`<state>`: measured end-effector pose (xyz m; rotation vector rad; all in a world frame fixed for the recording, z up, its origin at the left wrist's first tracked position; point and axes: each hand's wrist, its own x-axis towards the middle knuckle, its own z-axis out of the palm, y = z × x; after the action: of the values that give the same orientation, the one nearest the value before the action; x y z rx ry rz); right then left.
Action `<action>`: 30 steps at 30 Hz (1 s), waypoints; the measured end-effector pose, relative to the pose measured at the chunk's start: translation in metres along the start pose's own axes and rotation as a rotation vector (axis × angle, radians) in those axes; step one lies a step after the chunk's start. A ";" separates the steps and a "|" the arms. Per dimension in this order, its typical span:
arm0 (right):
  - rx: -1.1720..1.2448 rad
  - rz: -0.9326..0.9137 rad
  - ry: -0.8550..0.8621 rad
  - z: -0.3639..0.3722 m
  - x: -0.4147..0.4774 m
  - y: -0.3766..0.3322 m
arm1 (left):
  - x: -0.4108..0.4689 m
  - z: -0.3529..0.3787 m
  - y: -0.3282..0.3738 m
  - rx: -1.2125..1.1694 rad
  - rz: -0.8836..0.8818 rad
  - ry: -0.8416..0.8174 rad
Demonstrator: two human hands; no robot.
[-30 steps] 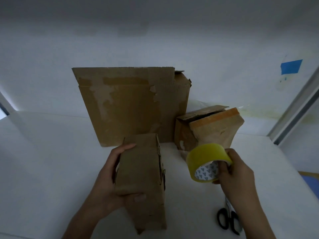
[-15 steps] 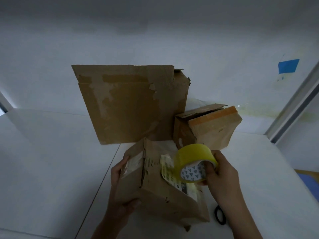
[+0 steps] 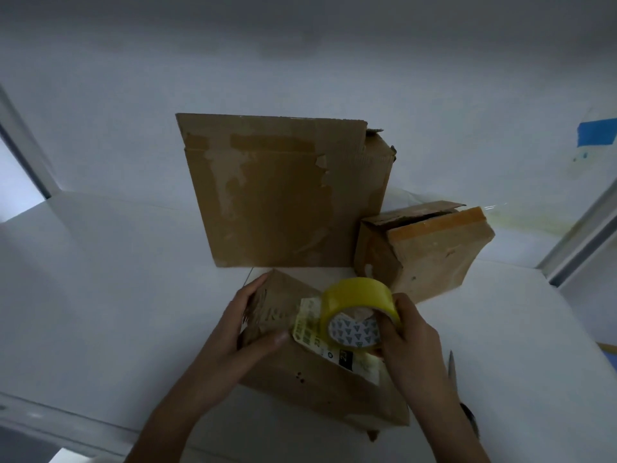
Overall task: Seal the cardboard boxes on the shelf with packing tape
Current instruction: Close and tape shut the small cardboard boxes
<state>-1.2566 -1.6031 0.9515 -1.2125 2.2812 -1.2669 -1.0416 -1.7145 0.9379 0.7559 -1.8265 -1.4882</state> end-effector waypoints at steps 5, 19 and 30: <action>-0.075 -0.010 -0.073 0.012 -0.002 -0.004 | -0.002 -0.005 -0.037 -0.107 -0.051 0.033; -0.175 -0.062 -0.077 0.037 -0.003 0.016 | 0.011 0.028 -0.059 0.709 0.123 0.052; -0.135 0.019 -0.067 0.027 -0.003 0.016 | 0.008 0.028 -0.065 0.843 0.123 0.113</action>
<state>-1.2485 -1.6117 0.9226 -1.2542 2.3569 -1.0637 -1.0669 -1.7162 0.8711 1.0488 -2.3545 -0.5342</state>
